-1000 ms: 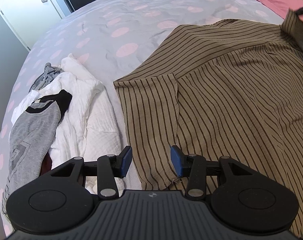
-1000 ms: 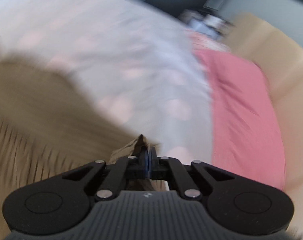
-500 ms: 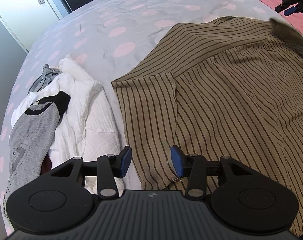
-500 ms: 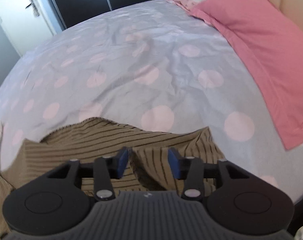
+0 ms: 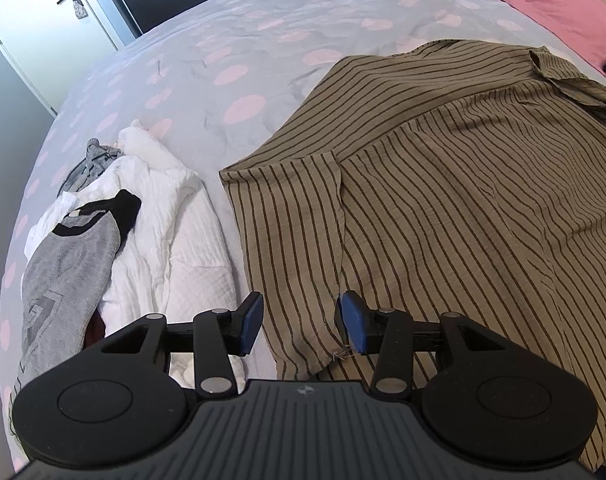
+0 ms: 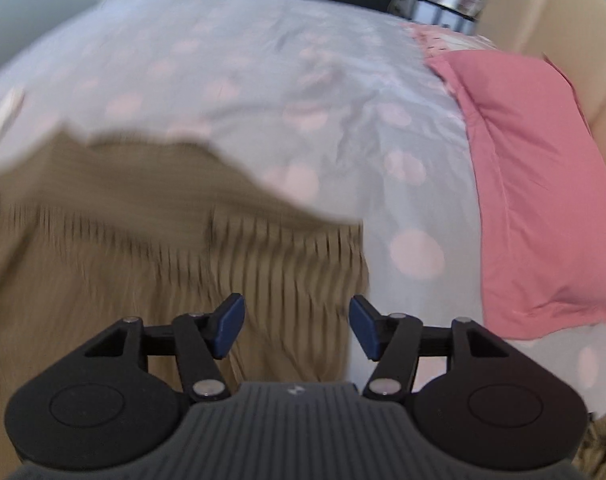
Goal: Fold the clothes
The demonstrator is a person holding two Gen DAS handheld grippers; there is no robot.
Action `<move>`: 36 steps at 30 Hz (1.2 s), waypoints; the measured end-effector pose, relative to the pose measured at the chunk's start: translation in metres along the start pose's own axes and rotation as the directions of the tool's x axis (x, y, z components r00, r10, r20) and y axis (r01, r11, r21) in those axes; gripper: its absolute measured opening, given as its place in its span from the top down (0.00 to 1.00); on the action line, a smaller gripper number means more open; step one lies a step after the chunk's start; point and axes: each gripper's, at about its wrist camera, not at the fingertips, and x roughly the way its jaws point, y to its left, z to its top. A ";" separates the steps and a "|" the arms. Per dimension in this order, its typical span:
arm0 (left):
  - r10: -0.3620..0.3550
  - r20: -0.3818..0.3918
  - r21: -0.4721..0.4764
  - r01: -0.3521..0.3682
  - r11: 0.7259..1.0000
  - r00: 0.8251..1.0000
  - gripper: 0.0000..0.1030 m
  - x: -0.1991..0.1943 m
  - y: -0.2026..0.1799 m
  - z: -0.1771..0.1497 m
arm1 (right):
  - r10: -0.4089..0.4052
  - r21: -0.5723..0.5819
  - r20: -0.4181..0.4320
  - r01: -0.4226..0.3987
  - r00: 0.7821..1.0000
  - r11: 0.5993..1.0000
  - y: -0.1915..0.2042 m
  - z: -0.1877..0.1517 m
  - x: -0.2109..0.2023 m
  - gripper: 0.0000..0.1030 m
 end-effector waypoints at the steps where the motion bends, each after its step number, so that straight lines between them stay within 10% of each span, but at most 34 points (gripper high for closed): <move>1: 0.000 -0.004 -0.001 0.000 1.000 1.000 0.60 0.001 -0.001 0.000 | 0.000 -0.032 -0.012 -0.001 1.000 1.000 0.001 -0.011 -0.001 0.36; 12: 0.005 -0.008 0.025 -0.004 1.000 1.000 0.60 0.001 -0.019 0.005 | 0.021 -0.085 -0.048 -0.025 0.999 0.996 0.003 -0.086 0.026 0.34; 14: 0.009 -0.006 0.031 -0.009 0.999 1.000 0.60 0.000 -0.021 0.007 | 0.035 -0.043 -0.040 -0.037 0.999 0.998 0.001 -0.084 0.031 0.46; 16: 0.011 -0.002 0.036 -0.011 0.999 1.000 0.60 -0.001 -0.024 0.009 | 0.031 -0.008 -0.059 -0.031 0.998 0.999 -0.003 -0.078 0.035 0.95; 22: 0.004 0.005 0.048 -0.005 0.999 1.000 0.60 -0.002 -0.027 0.013 | -0.187 0.131 -0.070 0.195 0.980 0.972 -0.043 -0.065 0.023 0.97; 28: 0.009 -0.005 0.064 -0.009 0.998 1.000 0.60 0.001 -0.031 0.013 | -0.220 0.247 -0.101 0.239 0.970 0.939 -0.069 -0.069 0.022 0.97; 36: 0.014 -0.012 0.067 -0.013 0.998 1.000 0.60 0.004 -0.032 0.012 | -0.187 0.006 -0.089 0.188 0.978 0.982 -0.032 -0.080 0.024 0.96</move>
